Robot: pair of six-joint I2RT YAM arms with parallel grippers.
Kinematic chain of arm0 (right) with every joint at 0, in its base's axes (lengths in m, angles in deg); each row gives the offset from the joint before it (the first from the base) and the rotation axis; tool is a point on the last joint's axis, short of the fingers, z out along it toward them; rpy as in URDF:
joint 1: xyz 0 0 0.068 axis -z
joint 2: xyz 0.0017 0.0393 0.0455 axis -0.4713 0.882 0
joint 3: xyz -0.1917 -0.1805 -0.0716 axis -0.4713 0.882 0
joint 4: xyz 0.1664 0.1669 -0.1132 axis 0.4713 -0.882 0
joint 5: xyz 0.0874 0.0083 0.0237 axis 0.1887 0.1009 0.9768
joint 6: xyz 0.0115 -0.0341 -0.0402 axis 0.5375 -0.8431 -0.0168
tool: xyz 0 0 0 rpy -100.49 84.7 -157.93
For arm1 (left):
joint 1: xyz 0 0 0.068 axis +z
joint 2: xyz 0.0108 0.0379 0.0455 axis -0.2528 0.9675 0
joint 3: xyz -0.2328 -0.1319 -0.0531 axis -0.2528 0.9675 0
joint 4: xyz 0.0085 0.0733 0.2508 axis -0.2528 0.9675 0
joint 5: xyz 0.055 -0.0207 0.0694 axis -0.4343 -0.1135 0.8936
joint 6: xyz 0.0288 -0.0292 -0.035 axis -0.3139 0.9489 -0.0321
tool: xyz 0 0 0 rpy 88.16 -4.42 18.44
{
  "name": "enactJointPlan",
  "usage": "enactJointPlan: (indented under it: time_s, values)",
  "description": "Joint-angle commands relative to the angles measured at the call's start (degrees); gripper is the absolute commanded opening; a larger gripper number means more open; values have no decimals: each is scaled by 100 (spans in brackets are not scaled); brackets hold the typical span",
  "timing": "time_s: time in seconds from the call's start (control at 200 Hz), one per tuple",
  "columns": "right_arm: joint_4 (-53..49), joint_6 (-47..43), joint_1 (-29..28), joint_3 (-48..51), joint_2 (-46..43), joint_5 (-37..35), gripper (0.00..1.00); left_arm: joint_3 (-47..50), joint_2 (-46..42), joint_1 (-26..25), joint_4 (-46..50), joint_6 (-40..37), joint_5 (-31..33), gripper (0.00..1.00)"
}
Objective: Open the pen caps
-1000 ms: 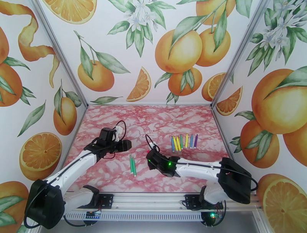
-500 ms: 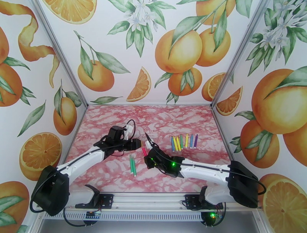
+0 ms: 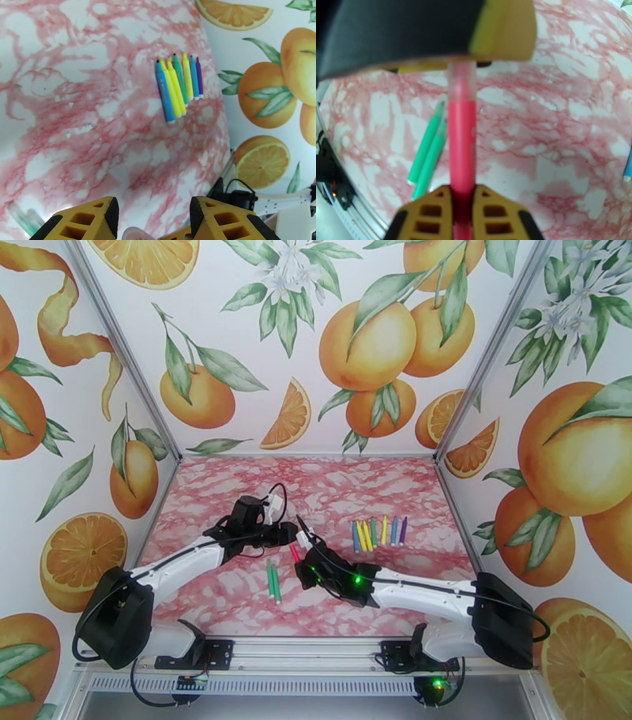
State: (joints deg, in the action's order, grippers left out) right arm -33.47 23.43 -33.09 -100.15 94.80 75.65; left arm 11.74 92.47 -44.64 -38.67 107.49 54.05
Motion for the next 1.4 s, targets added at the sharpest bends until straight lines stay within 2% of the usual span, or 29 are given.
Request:
enactJointPlan:
  time_s: [0.0,0.49,0.686,0.761,1.191,1.396]
  values:
    - [275,-81,-41,-14,-157,8,12,-232,67,-58,-203,50,-128,45]
    - [257,-93,-40,7,-242,-129,12,-268,49,-101,-183,84,-147,14]
    - [222,-101,-35,22,-254,-180,32,-294,39,-100,-109,27,-145,6]
    - [245,-135,-21,17,-221,-167,36,-313,26,-99,-78,-8,-190,1]
    - [538,-295,136,-258,227,171,36,-433,-105,-112,118,-153,-382,0]
    - [624,-295,144,-311,337,243,22,-454,-104,-120,207,-211,-345,0]
